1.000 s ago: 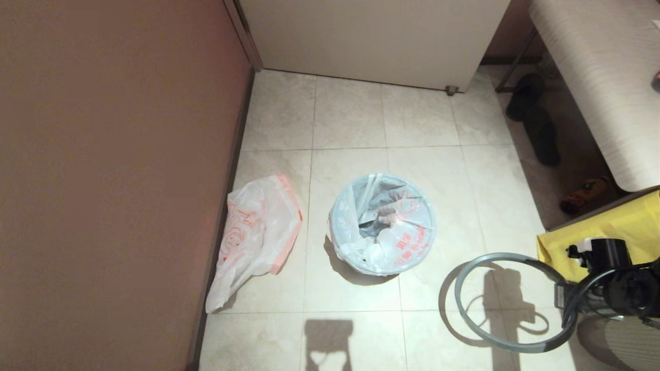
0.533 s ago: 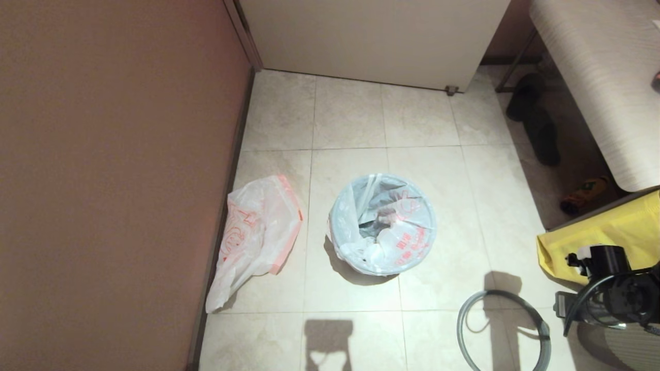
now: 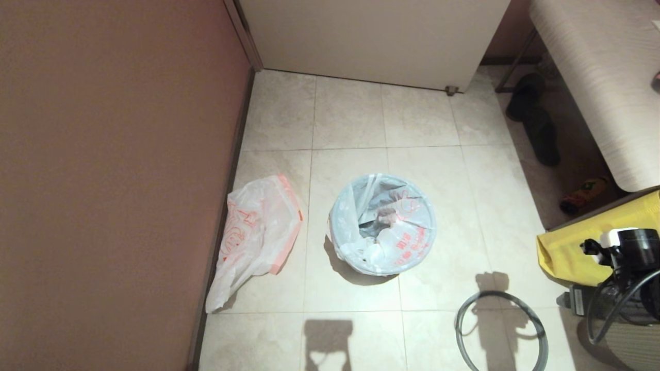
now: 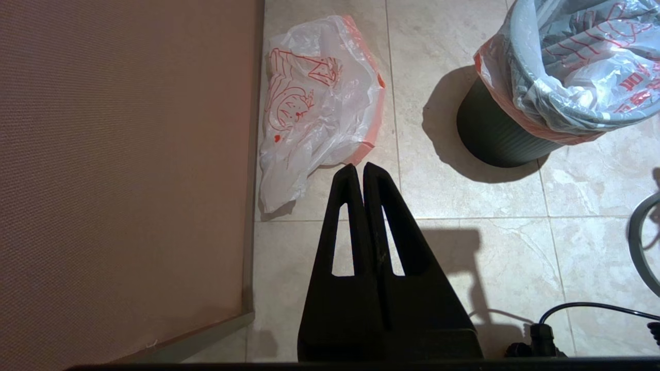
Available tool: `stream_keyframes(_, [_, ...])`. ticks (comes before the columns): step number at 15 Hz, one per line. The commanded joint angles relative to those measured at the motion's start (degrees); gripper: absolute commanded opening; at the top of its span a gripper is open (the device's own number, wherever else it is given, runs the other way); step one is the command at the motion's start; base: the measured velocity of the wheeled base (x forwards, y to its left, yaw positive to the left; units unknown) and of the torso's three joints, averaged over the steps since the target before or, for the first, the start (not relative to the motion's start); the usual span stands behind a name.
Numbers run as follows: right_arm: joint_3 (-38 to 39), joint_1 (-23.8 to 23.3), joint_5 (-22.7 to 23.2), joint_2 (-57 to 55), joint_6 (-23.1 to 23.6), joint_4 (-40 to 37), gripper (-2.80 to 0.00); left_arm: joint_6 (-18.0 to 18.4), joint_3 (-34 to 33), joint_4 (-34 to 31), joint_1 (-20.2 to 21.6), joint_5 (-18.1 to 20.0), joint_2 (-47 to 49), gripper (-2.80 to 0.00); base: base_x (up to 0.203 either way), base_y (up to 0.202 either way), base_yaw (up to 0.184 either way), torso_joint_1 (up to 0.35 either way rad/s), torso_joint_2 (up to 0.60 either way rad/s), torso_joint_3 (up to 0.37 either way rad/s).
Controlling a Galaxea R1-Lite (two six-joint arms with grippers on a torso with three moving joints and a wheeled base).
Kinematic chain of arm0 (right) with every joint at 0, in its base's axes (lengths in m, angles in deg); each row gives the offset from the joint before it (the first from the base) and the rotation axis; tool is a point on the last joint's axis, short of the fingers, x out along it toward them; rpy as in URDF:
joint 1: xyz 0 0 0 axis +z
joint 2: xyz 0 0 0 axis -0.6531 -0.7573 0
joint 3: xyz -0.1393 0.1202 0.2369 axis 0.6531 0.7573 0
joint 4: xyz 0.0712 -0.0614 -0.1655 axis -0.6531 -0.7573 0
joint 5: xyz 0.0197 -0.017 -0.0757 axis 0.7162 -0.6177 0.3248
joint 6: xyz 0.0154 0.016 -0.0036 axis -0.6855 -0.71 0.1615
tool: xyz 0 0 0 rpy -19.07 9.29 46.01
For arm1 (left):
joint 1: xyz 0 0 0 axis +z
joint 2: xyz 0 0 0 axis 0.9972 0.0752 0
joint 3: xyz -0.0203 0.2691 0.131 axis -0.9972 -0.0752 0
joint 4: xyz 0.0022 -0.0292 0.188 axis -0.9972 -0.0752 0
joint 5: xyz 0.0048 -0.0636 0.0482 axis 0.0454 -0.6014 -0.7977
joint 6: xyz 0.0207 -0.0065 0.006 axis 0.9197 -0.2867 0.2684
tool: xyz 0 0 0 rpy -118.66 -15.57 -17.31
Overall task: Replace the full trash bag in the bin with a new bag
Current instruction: Place the trash bag on the floor
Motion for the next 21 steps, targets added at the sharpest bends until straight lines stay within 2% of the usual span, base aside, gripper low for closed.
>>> stream_keyframes(1, [0.52,1.76,-0.06,8.13,-0.06,-2.84,-2.8,-0.03,0.0,0.0,0.0,-0.02,-0.02,-2.8,0.0,0.0,0.0,0.0,0.0,0.0])
stream_keyframes(5, [1.18,5.18,-0.62,17.15,-1.77,-10.54,-2.8,-0.03,0.0,0.0,0.0,-0.02,-0.02,-2.8,0.0,0.0,0.0,0.0,0.0,0.0])
stream_keyframes(8, [1.21,5.62,-1.55,22.93,-2.12,-14.26,-2.8,-0.03,0.0,0.0,0.0,-0.02,-0.02,-2.8,0.0,0.0,0.0,0.0,0.0,0.0])
stream_keyframes(13, [1.12,5.54,-1.4,41.21,-2.19,-24.84,-2.8,-0.03,0.0,0.0,0.0,-0.02,-0.02,-2.8,0.0,0.0,0.0,0.0,0.0,0.0])
stream_keyframes(15, [0.85,5.63,-0.68,40.93,-2.16,-25.75,-2.8,-0.03,0.0,0.0,0.0,-0.02,-0.02,-2.8,0.0,0.0,0.0,0.0,0.0,0.0])
stream_keyframes(17, [0.38,7.07,0.25,38.35,-2.32,-23.08,-2.8,-0.03,0.0,0.0,0.0,-0.02,-0.02,-2.8,0.0,0.0,0.0,0.0,0.0,0.0])
stream_keyframes(19, [0.31,11.84,0.43,37.29,-3.3,-19.41,-2.8,-0.03,0.0,0.0,0.0,-0.02,-0.02,-2.8,0.0,0.0,0.0,0.0,0.0,0.0])
stream_keyframes(21, [0.13,17.03,0.47,34.51,-6.57,-17.98,-2.8,-0.03,0.0,0.0,0.0,-0.02,-0.02,-2.8,0.0,0.0,0.0,0.0,0.0,0.0])
